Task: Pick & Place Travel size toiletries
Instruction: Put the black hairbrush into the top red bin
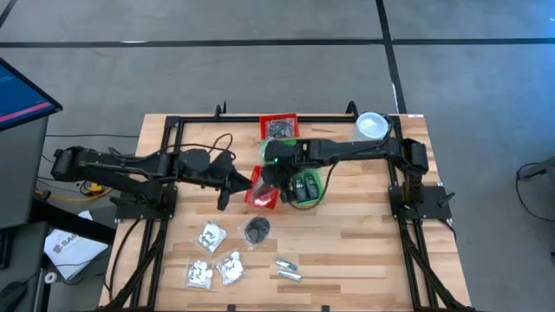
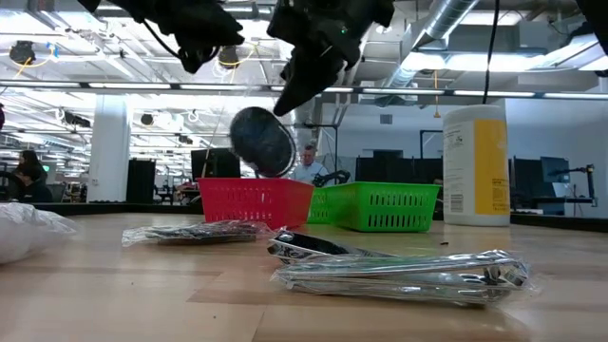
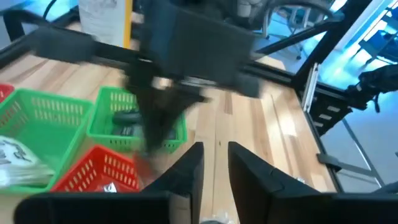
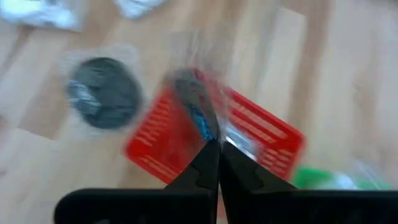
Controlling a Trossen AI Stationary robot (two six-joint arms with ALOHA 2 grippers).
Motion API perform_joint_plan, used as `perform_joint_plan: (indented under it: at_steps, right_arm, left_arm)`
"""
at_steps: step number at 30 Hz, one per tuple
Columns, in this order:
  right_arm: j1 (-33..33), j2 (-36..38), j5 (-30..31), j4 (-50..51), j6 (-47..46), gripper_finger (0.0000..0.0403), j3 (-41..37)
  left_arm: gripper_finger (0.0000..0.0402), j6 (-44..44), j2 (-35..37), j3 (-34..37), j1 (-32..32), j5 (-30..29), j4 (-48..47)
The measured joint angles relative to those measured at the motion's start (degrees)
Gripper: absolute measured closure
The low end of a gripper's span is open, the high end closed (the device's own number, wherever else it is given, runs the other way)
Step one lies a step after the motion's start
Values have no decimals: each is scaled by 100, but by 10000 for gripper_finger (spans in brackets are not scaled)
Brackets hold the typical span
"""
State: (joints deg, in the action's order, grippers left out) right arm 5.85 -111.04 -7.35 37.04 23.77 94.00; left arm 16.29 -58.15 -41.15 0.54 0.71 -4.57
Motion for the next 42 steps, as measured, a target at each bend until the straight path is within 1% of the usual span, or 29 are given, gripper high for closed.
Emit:
perform_joint_plan:
  at_steps: [7, 12, 20, 26, 28, 35, 42]
  right_arm:
    - [855, 53, 175, 95, -123, 403, 122]
    - [1480, 55, 389, 114, -136, 403, 410]
    - [2236, 20, 439, 98, -198, 403, 531]
    - [2522, -187, 443, -59, -152, 403, 515]
    - [2578, -309, 437, -314, -156, 403, 539]
    - [2798, -711, 442, -392, -150, 403, 526]
    - [2900, -763, 402, -462, -221, 403, 526]
  left_arm:
    - [332, 17, 63, 35, 120, 11, -6]
    - [334, 148, 56, 273, 159, 15, -25]
    - [334, 340, 56, 696, 175, 14, -13]
    - [334, 412, 56, 926, 175, 13, 85]
    - [334, 413, 56, 974, 175, 13, 119]
    - [334, 544, 56, 1038, 175, 15, 121]
    - [334, 542, 56, 1038, 192, 15, 120]
